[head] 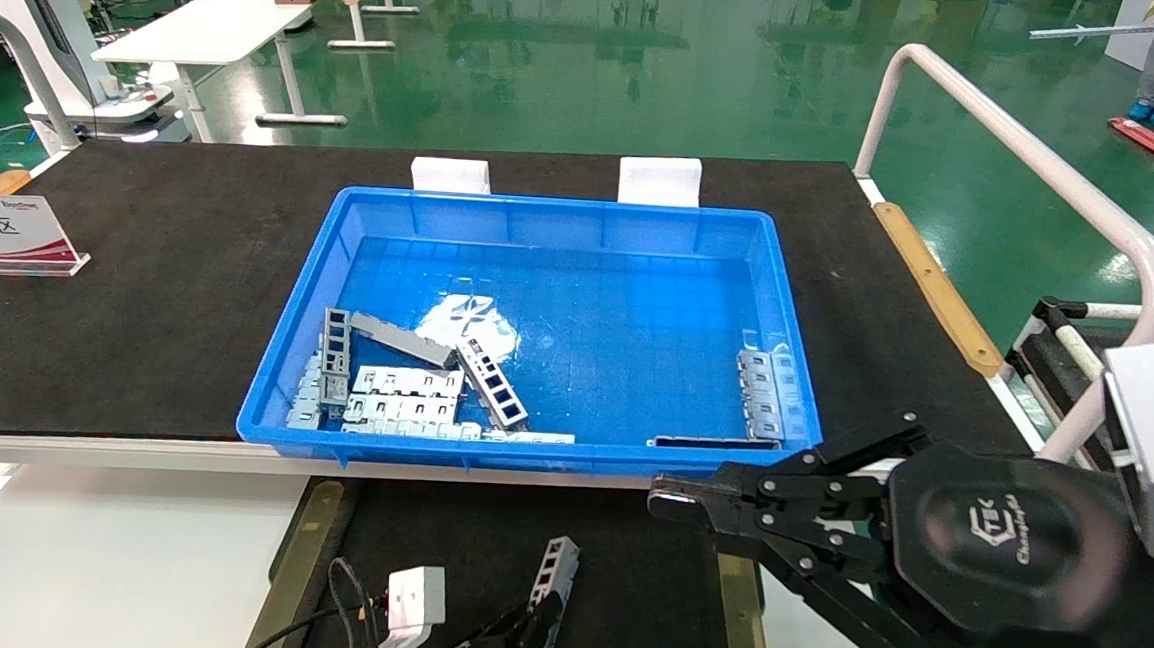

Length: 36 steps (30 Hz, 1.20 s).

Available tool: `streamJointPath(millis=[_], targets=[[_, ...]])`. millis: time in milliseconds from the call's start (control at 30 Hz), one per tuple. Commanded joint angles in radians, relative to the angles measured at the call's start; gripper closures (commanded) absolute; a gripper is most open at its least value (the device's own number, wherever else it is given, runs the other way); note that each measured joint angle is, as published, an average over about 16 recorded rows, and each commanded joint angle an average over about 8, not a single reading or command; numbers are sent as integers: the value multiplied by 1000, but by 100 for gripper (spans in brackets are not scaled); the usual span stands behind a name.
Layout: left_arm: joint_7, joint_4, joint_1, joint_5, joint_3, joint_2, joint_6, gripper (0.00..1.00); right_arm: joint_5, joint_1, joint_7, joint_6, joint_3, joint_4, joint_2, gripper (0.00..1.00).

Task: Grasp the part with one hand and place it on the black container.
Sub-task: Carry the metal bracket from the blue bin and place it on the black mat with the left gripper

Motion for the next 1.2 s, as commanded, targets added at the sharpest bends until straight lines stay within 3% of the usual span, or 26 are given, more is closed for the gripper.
streamJointPath(millis=[33, 500, 933, 967, 1033, 1200], targets=[[10, 17, 7, 12, -34, 44, -38, 100, 0, 0, 0, 0, 0, 0, 0, 100], [47, 100, 34, 90, -162, 194, -63, 100, 0, 0, 0, 0, 0, 0, 0, 100], [34, 149, 18, 116, -156, 219, -72, 100, 0, 0, 0, 0, 0, 0, 0, 100], [32, 152, 16, 118, -155, 219, -72, 100, 0, 0, 0, 0, 0, 0, 0, 96], [26, 157, 13, 122, -154, 220, -70, 94, 0, 0, 0, 0, 0, 0, 0, 75], [9, 169, 9, 129, -153, 222, -68, 34, 0, 0, 0, 0, -1, 0, 0, 13]])
